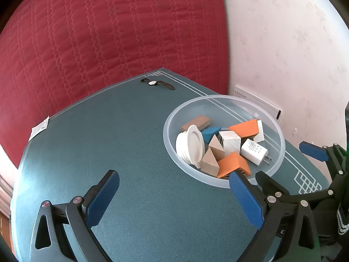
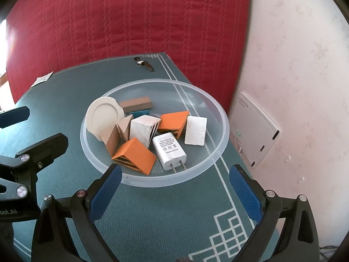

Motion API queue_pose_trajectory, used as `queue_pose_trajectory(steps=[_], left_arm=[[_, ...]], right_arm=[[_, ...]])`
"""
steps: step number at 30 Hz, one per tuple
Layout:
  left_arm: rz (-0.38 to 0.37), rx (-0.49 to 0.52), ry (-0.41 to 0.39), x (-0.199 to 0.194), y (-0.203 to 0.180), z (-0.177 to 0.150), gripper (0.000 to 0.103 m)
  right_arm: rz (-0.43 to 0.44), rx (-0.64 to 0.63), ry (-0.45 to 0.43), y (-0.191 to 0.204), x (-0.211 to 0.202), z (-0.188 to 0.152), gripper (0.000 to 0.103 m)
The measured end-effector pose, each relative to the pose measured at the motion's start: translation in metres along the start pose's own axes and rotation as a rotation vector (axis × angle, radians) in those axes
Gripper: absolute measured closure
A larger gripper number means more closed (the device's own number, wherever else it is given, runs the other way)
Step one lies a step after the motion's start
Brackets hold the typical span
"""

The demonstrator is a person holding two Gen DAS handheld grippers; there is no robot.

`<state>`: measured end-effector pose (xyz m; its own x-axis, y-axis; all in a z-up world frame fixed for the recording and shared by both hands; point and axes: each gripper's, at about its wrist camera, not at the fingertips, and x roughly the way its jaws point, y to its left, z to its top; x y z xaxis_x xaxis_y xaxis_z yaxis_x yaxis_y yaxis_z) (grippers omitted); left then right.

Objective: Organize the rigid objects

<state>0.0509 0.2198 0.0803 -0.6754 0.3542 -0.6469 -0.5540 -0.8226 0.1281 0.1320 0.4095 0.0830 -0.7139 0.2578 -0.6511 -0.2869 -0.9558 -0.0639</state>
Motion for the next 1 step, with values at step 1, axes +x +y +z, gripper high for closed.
queue_pose_trajectory(steps=[1], left_arm=[[0.001,0.000,0.001,0.0000,-0.0001,0.0000,0.001]], right_arm=[[0.000,0.000,0.000,0.0003,0.0001,-0.0001,0.004]])
